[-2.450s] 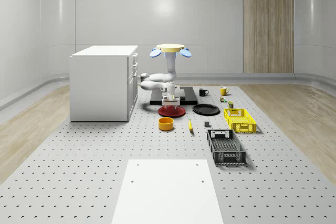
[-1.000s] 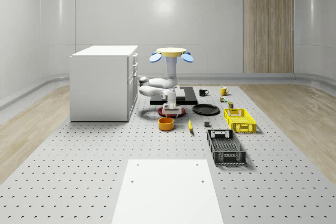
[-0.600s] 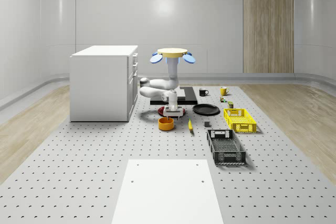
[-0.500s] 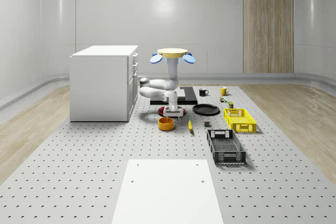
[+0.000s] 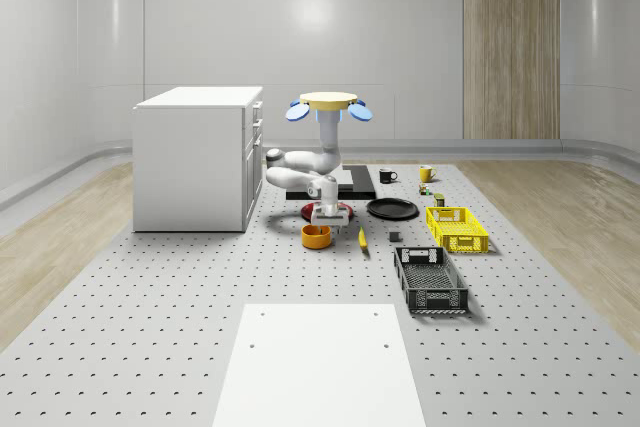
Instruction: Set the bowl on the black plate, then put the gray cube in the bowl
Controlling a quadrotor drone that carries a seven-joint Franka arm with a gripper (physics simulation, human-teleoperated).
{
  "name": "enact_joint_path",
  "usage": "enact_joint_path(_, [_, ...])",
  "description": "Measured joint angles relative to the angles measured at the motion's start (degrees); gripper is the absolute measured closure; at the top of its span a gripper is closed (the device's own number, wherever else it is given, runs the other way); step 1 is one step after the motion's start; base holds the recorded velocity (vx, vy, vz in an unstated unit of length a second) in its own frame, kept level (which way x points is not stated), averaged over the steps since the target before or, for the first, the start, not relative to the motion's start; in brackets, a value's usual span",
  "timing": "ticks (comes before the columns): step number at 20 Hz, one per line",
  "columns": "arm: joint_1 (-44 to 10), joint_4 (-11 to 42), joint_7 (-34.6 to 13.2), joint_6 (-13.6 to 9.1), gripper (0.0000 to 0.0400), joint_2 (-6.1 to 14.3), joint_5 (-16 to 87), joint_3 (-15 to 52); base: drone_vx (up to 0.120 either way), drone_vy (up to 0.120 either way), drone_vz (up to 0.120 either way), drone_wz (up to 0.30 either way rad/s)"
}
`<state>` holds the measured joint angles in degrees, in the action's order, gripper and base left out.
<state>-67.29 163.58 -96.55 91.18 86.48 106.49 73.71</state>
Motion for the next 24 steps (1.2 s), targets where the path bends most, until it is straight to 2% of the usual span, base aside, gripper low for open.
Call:
enact_joint_path(9, [-0.3, -0.5, 0.0, 0.9, 0.0000, 0.3, 1.7, -1.8, 0.000, 0.000, 0.000, 0.000])
enact_joint_path(10, [-0.3, -0.5, 0.0, 0.9, 0.0024, 0.3, 1.7, -1.9, 0.000, 0.000, 0.000, 0.000])
enact_joint_path(11, [-0.3, -0.5, 0.0, 1.0, 0.0085, 0.3, 1.8, -1.9, 0.000, 0.000, 0.000, 0.000])
enact_joint_path(13, [-0.4, -0.5, 0.0, 1.0, 0.0169, 0.3, 1.8, -2.0, 0.000, 0.000, 0.000, 0.000])
enact_joint_path(15, [-0.4, -0.5, 0.0, 1.0, 0.0221, 0.3, 1.8, -2.0, 0.000, 0.000, 0.000, 0.000])
enact_joint_path(19, [-0.4, -0.6, 0.0, 1.1, 0.0271, 0.4, 1.9, -2.1, 0.000, 0.000, 0.000, 0.000])
enact_joint_path(24, [-0.3, -0.3, -0.1, 0.7, 0.0292, 0.4, 1.0, -1.1, 0.000, 0.000, 0.000, 0.000])
